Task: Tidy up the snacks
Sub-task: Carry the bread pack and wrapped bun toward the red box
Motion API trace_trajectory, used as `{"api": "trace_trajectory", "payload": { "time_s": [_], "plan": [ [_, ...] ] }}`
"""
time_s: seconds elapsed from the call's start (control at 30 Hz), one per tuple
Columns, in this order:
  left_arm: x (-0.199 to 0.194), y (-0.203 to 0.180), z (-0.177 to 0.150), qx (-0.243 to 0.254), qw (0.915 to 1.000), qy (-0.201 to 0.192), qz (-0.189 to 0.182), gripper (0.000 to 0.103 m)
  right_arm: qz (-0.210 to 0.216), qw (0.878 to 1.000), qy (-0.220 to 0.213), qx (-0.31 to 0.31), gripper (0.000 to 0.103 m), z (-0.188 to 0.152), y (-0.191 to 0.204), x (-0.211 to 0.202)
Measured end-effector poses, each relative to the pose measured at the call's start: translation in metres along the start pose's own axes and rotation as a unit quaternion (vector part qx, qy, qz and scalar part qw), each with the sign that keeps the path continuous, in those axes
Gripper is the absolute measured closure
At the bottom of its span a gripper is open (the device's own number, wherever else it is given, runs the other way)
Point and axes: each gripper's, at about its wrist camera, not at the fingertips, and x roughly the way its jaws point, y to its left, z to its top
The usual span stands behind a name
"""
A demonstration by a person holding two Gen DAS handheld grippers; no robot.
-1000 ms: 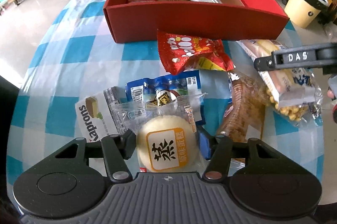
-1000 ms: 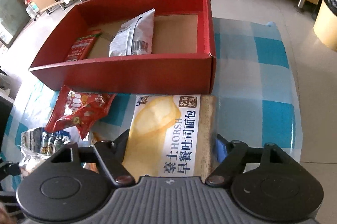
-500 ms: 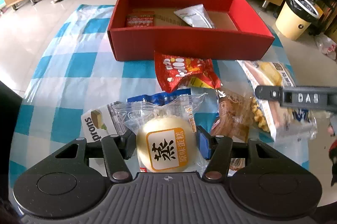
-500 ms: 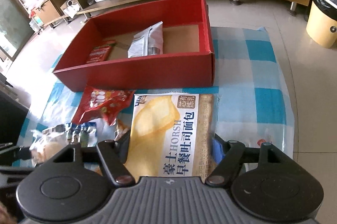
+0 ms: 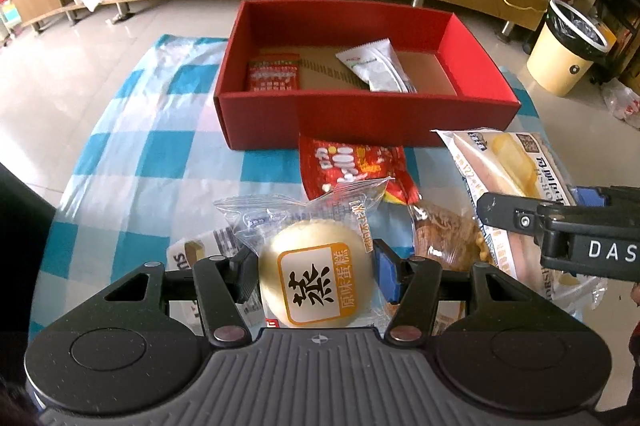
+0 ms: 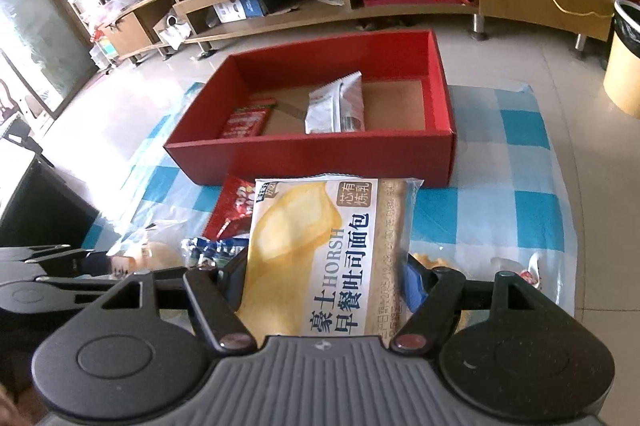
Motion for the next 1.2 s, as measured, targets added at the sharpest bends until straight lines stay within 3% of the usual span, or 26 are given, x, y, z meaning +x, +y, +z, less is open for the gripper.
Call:
{"api": "trace_trajectory", "payload": {
  "time_s": [1.2],
  "plan": [
    [-0.011, -0.014, 0.039, 0.013, 0.9983, -0.054, 0.017, 0.038, 0.023, 0.999, -0.046, 0.002, 0.035, 0.020, 0.004, -0.015]
  ]
}}
